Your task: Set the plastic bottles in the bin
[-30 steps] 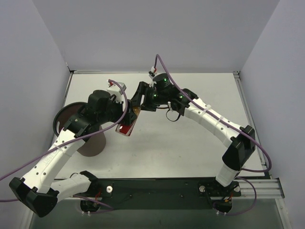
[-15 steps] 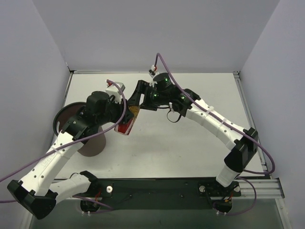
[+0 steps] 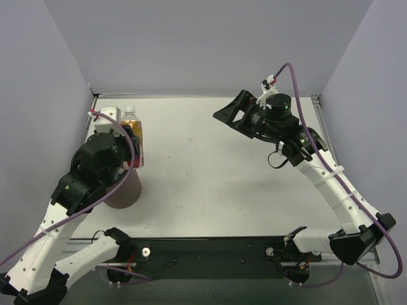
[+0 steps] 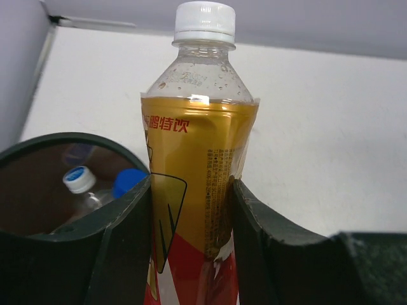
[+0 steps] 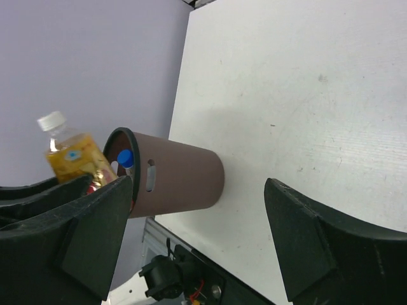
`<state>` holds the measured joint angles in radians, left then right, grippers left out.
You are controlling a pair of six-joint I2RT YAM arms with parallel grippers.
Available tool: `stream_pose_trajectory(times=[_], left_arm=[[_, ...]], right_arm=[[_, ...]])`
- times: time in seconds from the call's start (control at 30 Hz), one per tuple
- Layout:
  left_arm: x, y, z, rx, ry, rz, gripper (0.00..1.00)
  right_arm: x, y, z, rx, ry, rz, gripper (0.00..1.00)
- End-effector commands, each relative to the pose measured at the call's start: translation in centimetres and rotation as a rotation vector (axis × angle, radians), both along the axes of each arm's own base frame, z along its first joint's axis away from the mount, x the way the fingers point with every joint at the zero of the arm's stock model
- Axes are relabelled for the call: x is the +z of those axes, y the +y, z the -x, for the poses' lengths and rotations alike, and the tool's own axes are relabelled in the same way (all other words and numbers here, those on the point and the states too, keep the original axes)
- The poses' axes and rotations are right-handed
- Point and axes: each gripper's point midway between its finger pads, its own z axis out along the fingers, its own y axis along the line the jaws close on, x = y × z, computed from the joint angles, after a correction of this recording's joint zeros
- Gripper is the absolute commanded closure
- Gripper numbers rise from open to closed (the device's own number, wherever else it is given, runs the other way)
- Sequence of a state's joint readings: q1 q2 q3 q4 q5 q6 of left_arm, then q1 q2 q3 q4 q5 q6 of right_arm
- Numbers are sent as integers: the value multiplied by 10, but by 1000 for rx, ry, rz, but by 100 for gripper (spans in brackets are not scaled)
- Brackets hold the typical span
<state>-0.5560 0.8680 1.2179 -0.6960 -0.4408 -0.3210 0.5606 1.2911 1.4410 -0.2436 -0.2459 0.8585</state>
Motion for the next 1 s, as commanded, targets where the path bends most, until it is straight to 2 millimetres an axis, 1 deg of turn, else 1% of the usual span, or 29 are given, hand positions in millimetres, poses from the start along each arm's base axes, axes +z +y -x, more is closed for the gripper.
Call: stream_pose_trajectory(times=[0.0, 0.07, 0.1, 0.13, 0.17, 0.2, 0.23, 0.27, 0.3, 0.33, 0.37, 0.47, 0.5, 0.67, 0.73, 0.77, 0.8, 0.87, 0.9, 0.93, 0.97], left_arm=[[57, 74, 13, 330, -183, -58, 89], [63, 91, 16, 424, -209, -87, 88], [64, 106, 19, 504, -219, -135, 89], [56, 110, 19, 535, -214, -173, 88], [61, 120, 20, 609, -248, -171, 89], [59, 125, 21, 641, -250, -207, 88], [45, 127, 19, 664, -236, -241, 89], [48, 131, 19, 714, -264, -223, 88], [44, 133, 18, 724, -262, -244, 89], [31, 132, 15, 727, -254, -255, 89], [32, 131, 12, 733, -271, -249, 88], [17, 134, 7, 768, -258, -267, 88], [14, 139, 7, 794, -257, -265, 89], [-3, 144, -4, 796, -215, -283, 87], [-6, 144, -5, 791, -209, -267, 81], [-10, 143, -5, 770, -194, -275, 77], [-11, 142, -5, 763, -194, -264, 59], [-12, 143, -1, 751, -185, -265, 39], [-12, 143, 0, 750, -184, -265, 26], [-9, 144, 2, 750, -191, -256, 19], [-10, 144, 3, 744, -183, -263, 15]], right_arm=[[-6, -6, 2, -7, -15, 9, 21], [-13, -7, 3, -3, -3, 18, 21], [-15, -6, 5, 0, 1, 20, 21], [-18, -7, 5, 1, 4, 25, 21], [-23, -7, 6, 4, 14, 30, 21], [-25, -7, 7, 7, 16, 32, 21], [-28, -7, 7, 7, 20, 34, 21], [-33, -6, 7, 12, 30, 38, 21], [-34, -6, 8, 15, 31, 40, 21], [-36, -6, 9, 18, 34, 40, 21], [-37, -6, 9, 19, 34, 43, 21], [-43, -7, 11, 24, 34, 53, 21], [-45, -9, 13, 22, 35, 53, 21], [-53, -11, 15, 22, 42, 57, 21], [-56, -12, 16, 21, 46, 59, 21], [-55, -13, 17, 21, 41, 58, 21], [-54, -13, 17, 23, 39, 56, 21], [-53, -13, 17, 22, 34, 56, 21], [-54, -13, 16, 22, 37, 58, 21], [-54, -12, 16, 25, 38, 56, 21], [-54, -11, 17, 28, 37, 57, 21]])
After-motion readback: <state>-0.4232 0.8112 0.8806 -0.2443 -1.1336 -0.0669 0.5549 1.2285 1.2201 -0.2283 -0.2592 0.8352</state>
